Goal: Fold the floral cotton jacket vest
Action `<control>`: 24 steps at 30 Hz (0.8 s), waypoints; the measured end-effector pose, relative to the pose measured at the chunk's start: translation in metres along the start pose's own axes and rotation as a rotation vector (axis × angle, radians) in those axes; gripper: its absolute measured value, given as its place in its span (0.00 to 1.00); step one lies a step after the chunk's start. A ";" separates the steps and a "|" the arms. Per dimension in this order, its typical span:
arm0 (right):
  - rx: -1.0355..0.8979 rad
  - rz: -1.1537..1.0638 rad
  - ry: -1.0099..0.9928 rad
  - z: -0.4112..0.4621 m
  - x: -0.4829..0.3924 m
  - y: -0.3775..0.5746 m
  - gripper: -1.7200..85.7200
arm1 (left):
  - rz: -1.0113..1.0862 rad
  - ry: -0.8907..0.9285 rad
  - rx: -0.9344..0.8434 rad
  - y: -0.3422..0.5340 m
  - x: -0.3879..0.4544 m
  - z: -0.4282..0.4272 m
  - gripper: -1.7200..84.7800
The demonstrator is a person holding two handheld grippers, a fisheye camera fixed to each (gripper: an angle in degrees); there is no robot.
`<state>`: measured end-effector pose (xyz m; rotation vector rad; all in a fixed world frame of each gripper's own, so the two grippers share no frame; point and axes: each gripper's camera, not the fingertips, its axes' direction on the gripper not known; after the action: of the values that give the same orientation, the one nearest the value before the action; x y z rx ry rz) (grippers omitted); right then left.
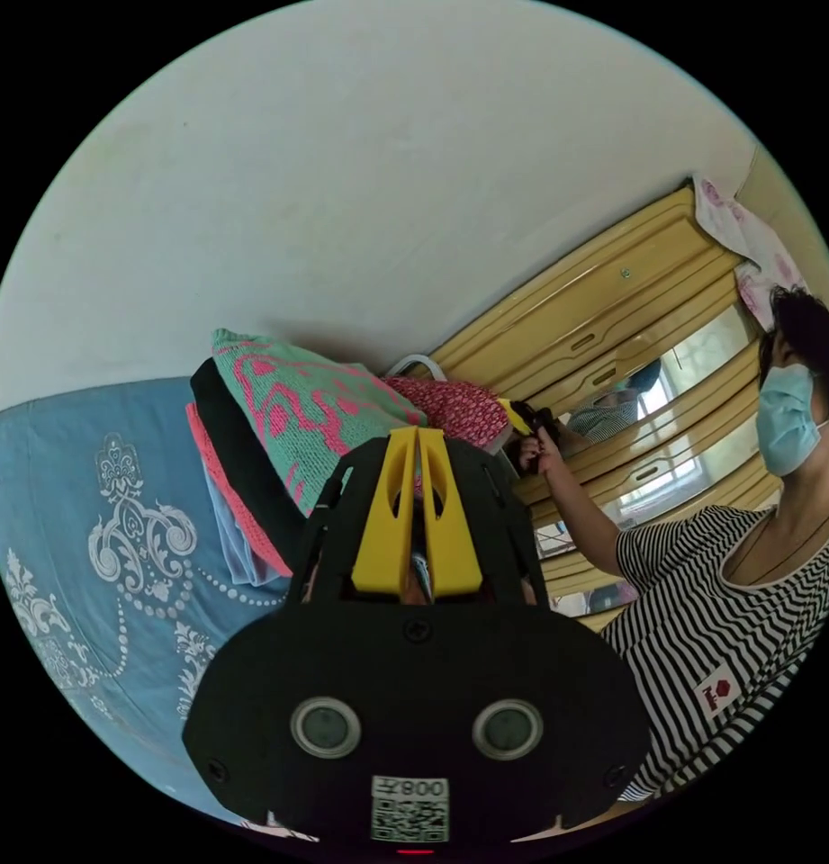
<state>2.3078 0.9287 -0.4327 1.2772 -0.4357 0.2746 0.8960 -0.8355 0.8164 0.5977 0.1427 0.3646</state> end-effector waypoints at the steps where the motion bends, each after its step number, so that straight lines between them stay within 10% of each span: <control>1: 0.037 -0.027 -0.025 -0.018 -0.019 -0.006 0.03 | -0.002 0.004 0.009 0.006 0.011 -0.011 0.02; 24: 0.218 -0.812 -0.426 -0.172 -0.648 -0.011 0.03 | 0.376 0.209 0.125 0.109 0.319 -0.239 0.18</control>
<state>1.7652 1.1173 -0.7790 1.6248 -0.2143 -0.6602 1.1029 -0.5074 0.6742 0.7107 0.2565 0.7876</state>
